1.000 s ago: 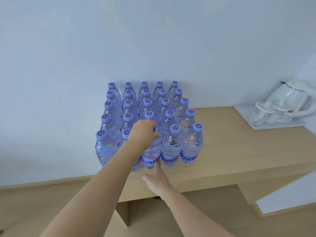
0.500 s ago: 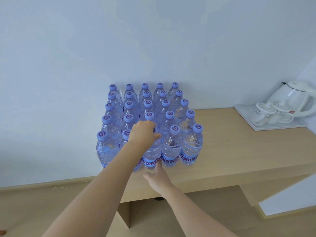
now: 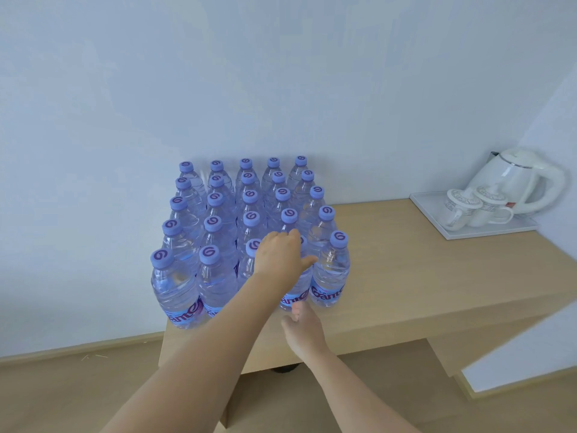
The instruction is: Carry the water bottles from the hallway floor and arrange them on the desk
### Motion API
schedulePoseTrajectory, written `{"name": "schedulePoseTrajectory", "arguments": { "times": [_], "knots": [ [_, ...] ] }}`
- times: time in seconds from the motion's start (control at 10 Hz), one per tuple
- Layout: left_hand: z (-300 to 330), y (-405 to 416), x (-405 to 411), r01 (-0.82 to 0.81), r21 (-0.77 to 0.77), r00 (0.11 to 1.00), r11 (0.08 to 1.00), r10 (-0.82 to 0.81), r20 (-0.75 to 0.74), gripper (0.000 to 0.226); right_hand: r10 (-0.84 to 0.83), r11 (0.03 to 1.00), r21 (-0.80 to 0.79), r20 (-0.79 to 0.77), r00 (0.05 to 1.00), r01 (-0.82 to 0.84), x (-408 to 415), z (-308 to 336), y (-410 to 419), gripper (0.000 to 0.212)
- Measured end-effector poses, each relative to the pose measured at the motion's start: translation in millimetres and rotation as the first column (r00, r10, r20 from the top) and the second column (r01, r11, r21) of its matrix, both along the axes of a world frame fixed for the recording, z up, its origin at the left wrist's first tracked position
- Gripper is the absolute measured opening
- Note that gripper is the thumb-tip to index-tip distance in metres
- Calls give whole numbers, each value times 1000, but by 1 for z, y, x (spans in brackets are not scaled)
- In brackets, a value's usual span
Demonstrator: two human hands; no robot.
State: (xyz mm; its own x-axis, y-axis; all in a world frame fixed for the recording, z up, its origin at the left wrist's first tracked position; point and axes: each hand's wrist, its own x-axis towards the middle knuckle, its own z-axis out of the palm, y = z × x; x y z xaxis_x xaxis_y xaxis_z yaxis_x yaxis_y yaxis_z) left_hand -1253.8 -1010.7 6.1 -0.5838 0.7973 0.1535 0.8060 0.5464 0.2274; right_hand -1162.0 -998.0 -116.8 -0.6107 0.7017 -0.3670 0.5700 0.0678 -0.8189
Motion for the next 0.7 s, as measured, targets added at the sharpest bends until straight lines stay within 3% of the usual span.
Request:
{"name": "schedulePoseTrajectory", "arguments": {
  "times": [0.2,0.4,0.6,0.7],
  "knots": [
    [0,4,-8,-45,-6,996,999,45,81,26,133,990,-53,55,990,-130,-4,1,14,21],
    [-1,4,-5,-83,38,992,996,79,99,23,183,982,-60,61,981,-180,1,8,19,33],
    [-12,-5,6,-137,198,979,970,103,174,56,233,972,8,8,972,-233,18,27,35,36],
    [-20,-14,15,-178,240,977,954,142,158,61,258,966,8,-31,966,-258,31,41,47,37]
  ]
}}
